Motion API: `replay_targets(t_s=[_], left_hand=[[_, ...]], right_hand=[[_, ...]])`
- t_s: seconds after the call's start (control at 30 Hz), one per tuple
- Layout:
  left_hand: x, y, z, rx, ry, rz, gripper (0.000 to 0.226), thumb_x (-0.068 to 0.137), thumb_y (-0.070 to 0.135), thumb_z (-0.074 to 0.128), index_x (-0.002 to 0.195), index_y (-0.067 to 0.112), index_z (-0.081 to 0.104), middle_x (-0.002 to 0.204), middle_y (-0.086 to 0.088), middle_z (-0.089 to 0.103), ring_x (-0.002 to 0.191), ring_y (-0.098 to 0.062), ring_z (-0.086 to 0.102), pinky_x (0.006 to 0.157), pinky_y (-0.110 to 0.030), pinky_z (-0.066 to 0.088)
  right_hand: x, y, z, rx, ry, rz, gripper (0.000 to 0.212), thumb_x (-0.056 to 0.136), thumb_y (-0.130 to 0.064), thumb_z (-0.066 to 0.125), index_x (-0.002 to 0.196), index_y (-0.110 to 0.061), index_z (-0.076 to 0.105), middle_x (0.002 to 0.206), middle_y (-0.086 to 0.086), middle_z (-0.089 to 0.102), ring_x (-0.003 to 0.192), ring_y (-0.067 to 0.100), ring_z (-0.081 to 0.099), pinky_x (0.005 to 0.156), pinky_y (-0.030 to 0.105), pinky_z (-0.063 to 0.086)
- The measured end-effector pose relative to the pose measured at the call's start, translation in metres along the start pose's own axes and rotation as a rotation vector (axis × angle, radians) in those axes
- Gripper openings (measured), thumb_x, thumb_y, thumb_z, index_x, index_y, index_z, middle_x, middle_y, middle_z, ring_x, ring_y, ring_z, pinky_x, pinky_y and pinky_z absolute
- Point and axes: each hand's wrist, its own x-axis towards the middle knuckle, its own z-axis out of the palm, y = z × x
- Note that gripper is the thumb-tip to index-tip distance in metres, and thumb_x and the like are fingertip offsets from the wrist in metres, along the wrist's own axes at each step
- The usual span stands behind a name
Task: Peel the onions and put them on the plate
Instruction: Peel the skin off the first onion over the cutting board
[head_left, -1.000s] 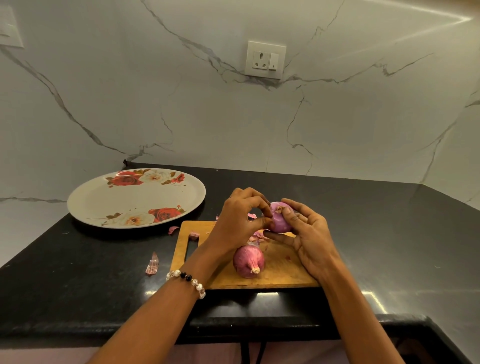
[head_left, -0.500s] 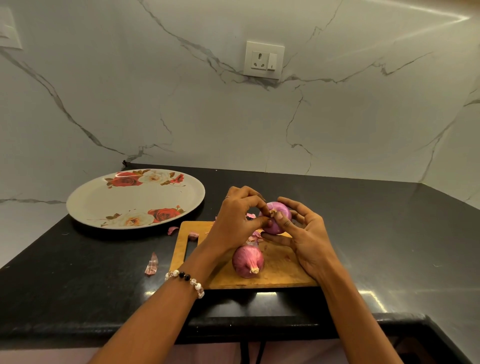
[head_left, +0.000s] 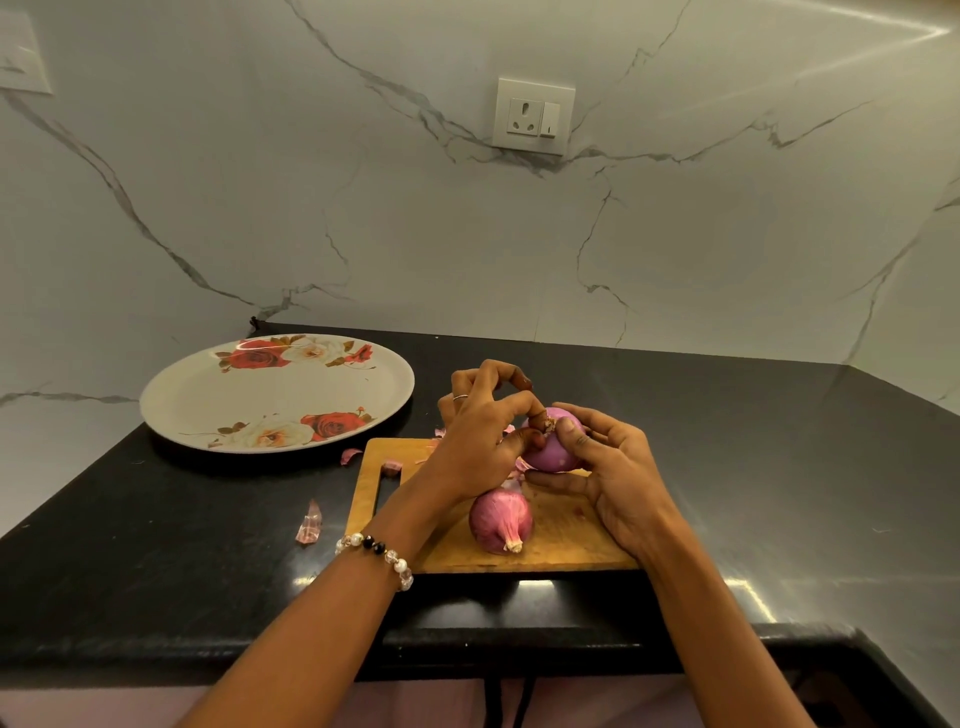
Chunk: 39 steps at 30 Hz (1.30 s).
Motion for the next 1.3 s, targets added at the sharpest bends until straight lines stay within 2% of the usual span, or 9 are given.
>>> replay_targets(t_s=[0.17,0.4,0.53,0.63,0.83,0.97,1.1,1.23,1.3], left_hand=[[0.000,0.000,-0.002,-0.022,-0.034,0.003,0.013,0.088,0.014,0.063,0.095,0.025,0.067,0.129,0.003,0.037,0.118,-0.009,0.020,0.090,-0.029,0.017],[0.001,0.001,-0.005,-0.051,-0.080,0.048,0.014,0.090,0.011,0.059,0.097,0.021,0.066,0.116,0.010,0.041,0.112,-0.005,0.024,0.082,-0.013,0.014],[0.003,-0.007,-0.002,-0.168,-0.007,0.078,0.024,0.089,0.017,0.060,0.093,0.040,0.059,0.098,0.025,0.053,0.104,-0.008,0.046,0.091,-0.043,0.035],[0.003,-0.010,-0.003,-0.227,0.054,0.045,0.036,0.088,0.027,0.057,0.112,0.053,0.048,0.104,0.029,0.057,0.105,-0.007,0.054,0.090,-0.054,0.044],[0.002,-0.004,-0.007,-0.085,-0.120,0.051,0.052,0.093,0.026,0.057,0.131,0.050,0.031,0.135,0.012,0.053,0.129,-0.012,0.041,0.112,-0.051,0.006],[0.001,-0.009,-0.006,-0.107,-0.068,0.087,0.061,0.090,0.028,0.060,0.131,0.059,0.027,0.125,0.007,0.054,0.117,-0.012,0.047,0.107,-0.060,0.021],[0.003,-0.012,-0.002,-0.153,0.062,0.105,0.060,0.083,0.036,0.061,0.134,0.048,0.032,0.111,0.005,0.045,0.101,-0.012,0.047,0.094,-0.053,0.042],[0.005,-0.010,-0.003,-0.243,0.092,0.102,0.061,0.082,0.027,0.072,0.137,0.026,0.045,0.111,-0.003,0.048,0.097,-0.014,0.051,0.086,-0.015,0.048],[0.005,-0.009,-0.005,-0.264,0.100,0.094,0.063,0.077,0.029,0.076,0.134,0.021,0.051,0.112,-0.004,0.051,0.094,-0.013,0.054,0.080,-0.007,0.046]], right_hand=[[-0.003,-0.005,0.002,0.095,-0.024,0.070,0.040,0.082,-0.021,0.065,0.118,-0.002,0.065,0.117,0.022,0.067,0.101,0.040,0.070,0.069,0.047,0.063],[-0.008,-0.010,0.004,0.168,-0.035,0.113,0.037,0.083,-0.018,0.063,0.114,0.000,0.066,0.112,0.022,0.070,0.099,0.040,0.070,0.064,0.042,0.063],[-0.007,-0.009,0.003,0.120,0.001,0.054,0.041,0.082,-0.025,0.064,0.115,-0.001,0.067,0.115,0.023,0.068,0.101,0.040,0.069,0.060,0.037,0.062],[-0.006,-0.008,0.002,0.087,0.061,-0.012,0.042,0.082,-0.031,0.066,0.113,-0.004,0.069,0.113,0.020,0.069,0.102,0.036,0.069,0.054,0.029,0.058],[-0.007,-0.009,0.003,0.104,0.076,-0.091,0.047,0.080,-0.030,0.066,0.118,-0.001,0.065,0.110,0.019,0.070,0.093,0.032,0.070,0.050,0.022,0.053],[-0.006,-0.008,0.002,0.035,0.080,-0.218,0.051,0.077,-0.029,0.071,0.122,-0.005,0.062,0.110,0.015,0.071,0.096,0.029,0.071,0.061,0.025,0.057],[-0.008,-0.011,0.006,-0.149,0.041,-0.361,0.056,0.072,-0.023,0.077,0.123,-0.012,0.058,0.116,0.007,0.067,0.105,0.019,0.069,0.082,0.026,0.058],[-0.007,-0.010,0.007,-0.173,0.067,-0.467,0.052,0.071,-0.017,0.079,0.118,-0.009,0.058,0.115,0.009,0.066,0.104,0.023,0.069,0.086,0.028,0.058],[-0.006,-0.008,0.005,-0.210,0.096,-0.513,0.047,0.071,-0.017,0.080,0.112,-0.008,0.060,0.112,0.010,0.067,0.103,0.022,0.069,0.086,0.028,0.057]])
